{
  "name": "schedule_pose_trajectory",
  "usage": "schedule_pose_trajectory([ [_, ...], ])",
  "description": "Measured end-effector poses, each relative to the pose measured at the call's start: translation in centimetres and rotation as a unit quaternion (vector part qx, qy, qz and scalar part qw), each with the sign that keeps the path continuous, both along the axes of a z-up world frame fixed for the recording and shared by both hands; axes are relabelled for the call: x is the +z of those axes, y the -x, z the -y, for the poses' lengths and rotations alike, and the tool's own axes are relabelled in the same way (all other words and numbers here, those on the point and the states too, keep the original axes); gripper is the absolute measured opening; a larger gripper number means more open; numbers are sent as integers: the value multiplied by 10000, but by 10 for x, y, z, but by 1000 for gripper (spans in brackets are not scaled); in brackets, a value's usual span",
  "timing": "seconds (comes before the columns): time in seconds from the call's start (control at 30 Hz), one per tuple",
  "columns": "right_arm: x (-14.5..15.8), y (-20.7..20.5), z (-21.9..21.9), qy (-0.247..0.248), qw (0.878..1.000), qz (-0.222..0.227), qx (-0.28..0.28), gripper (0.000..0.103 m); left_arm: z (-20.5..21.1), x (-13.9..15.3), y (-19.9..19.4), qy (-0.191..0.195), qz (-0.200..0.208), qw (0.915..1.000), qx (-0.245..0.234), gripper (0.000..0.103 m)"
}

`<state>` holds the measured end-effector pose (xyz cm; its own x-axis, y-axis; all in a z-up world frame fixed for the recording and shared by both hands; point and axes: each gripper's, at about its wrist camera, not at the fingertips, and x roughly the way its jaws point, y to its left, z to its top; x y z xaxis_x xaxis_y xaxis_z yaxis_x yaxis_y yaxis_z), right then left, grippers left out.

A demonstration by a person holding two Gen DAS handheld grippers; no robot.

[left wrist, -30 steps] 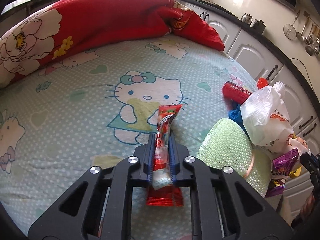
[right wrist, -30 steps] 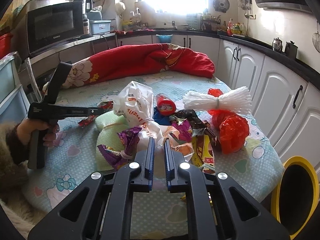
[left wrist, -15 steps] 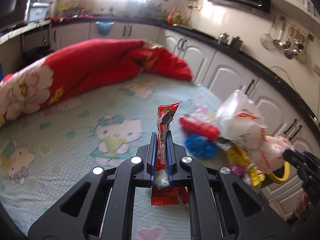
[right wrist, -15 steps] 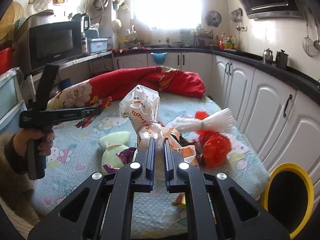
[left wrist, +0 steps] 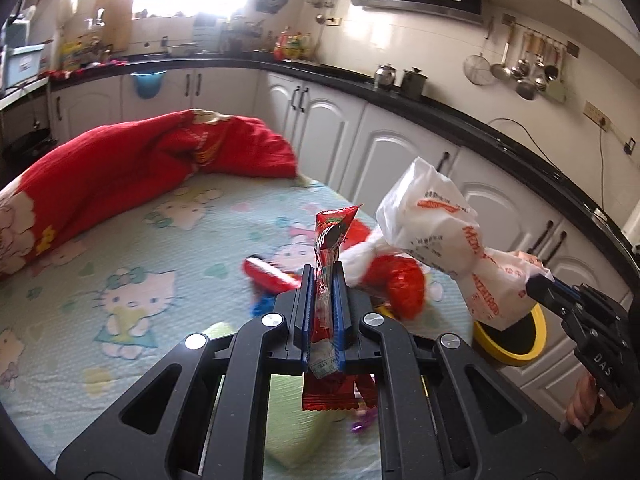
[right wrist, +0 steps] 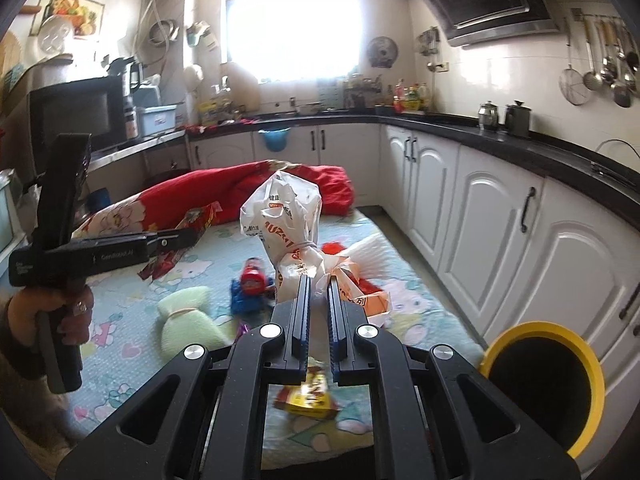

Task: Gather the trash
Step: 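Carry the red wrapper and white bag in both tools over the yellow bin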

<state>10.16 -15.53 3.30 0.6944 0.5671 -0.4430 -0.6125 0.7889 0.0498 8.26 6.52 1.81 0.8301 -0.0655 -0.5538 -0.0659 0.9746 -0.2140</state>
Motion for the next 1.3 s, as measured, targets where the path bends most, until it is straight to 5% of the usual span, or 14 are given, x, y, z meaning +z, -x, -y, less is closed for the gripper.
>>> schedule_pose_trajectory([
  [0.63, 8, -28, 90, -287, 9931, -3, -1139, 8, 89, 0, -46, -66, 2, 9969, -790, 4],
  [1.3, -25, -45, 199, -341, 9662, -358, -2529, 8, 197, -28, -90, 17, -239, 9842, -1755, 5],
])
